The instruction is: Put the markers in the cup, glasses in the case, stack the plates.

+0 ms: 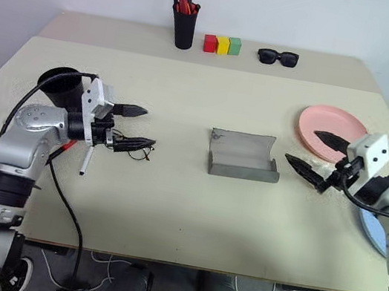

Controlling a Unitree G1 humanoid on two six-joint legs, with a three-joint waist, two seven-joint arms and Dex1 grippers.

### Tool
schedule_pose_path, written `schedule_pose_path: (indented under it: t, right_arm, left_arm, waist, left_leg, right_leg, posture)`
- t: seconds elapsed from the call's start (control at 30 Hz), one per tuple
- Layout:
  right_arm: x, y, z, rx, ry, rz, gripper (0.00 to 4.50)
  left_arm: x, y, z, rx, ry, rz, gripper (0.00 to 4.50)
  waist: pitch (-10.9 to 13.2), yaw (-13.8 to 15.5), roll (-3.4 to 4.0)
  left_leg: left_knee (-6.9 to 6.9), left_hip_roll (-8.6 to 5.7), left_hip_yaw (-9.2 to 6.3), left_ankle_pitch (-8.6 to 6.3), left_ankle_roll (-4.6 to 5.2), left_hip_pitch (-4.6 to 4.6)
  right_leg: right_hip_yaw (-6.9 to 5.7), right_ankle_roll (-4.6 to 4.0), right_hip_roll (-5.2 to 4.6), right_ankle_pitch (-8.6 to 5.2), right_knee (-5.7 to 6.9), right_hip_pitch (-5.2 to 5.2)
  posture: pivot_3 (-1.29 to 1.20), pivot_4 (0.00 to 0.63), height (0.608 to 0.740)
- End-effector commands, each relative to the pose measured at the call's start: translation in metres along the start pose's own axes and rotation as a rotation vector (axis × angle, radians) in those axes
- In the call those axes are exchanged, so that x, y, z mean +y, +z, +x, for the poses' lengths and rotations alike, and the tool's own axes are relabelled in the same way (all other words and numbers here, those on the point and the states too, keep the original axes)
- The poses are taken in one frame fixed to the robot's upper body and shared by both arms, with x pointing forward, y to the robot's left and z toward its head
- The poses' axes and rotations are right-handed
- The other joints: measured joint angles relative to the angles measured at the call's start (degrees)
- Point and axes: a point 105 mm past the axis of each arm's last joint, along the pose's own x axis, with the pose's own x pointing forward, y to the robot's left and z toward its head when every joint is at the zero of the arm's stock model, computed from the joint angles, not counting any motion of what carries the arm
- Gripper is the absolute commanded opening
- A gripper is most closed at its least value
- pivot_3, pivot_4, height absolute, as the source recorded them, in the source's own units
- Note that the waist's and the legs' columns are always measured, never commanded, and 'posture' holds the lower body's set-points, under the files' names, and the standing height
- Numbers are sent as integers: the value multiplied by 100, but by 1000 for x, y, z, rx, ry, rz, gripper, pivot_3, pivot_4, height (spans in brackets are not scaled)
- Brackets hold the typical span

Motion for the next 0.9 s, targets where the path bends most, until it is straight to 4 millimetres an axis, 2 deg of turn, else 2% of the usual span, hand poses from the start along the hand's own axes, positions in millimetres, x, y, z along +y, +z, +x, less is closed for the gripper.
schedule_pose_path:
  t: [0.03, 0.17, 0.37, 0.5, 0.67, 0.77, 0.9]
  right_arm:
    - [-8, 13, 10, -49, -22, -40, 4500]
    - [-4, 13, 25, -68, 5, -31, 4500]
    - [7, 13, 44, -95, 70, -3, 4500]
    - [13, 16, 52, -114, 95, 3, 4500]
    - [20, 17, 53, -127, 114, 10, 4500]
    - [23, 18, 50, -131, 116, 19, 4500]
    - [26, 17, 45, -123, 113, 24, 4500]
  left_arm:
    - [3, 6, -16, 36, 86, -67, 4451]
    - [6, 4, -36, 57, 187, -119, 4451]
    - [19, -16, -79, 208, 429, -215, 4451]
    - [22, -33, -110, 353, 542, -258, 4451]
    - [31, -42, -148, 484, 652, -305, 4451]
    - [30, -48, -153, 539, 642, -318, 4451]
    - [29, -48, -141, 566, 579, -351, 4451]
  waist:
    - [1, 10, 1]
    - [1, 22, 1]
    - [2, 23, 3]
    - [3, 19, 5]
    - [5, 23, 8]
    - [6, 29, 9]
    - [6, 44, 9]
  left_leg:
    - [0, 0, -1, 0, 0, 0]
    - [0, 1, -3, 0, 0, -1]
    - [-1, 2, -3, 0, 0, -2]
    - [-3, 1, -2, 0, 0, -3]
    - [-5, 2, -2, 0, 0, -2]
    - [-6, 1, -2, 0, 0, -3]
    - [-7, 1, -2, -1, 0, -3]
  right_leg:
    - [0, 0, 0, 0, 0, 0]
    - [-1, 0, 0, 0, 0, -1]
    - [-1, -1, 1, 0, -1, -2]
    - [0, -1, 0, 0, -1, -4]
    - [-2, -2, 2, 0, 0, -6]
    - [-2, -2, 1, 0, -1, -6]
    - [-2, -2, 0, 0, -1, -5]
  posture:
    - [0, 150, 740]
    - [0, 150, 740]
    - [0, 150, 740]
    - [0, 150, 740]
    - [0, 150, 740]
    - [0, 150, 740]
    - [0, 150, 740]
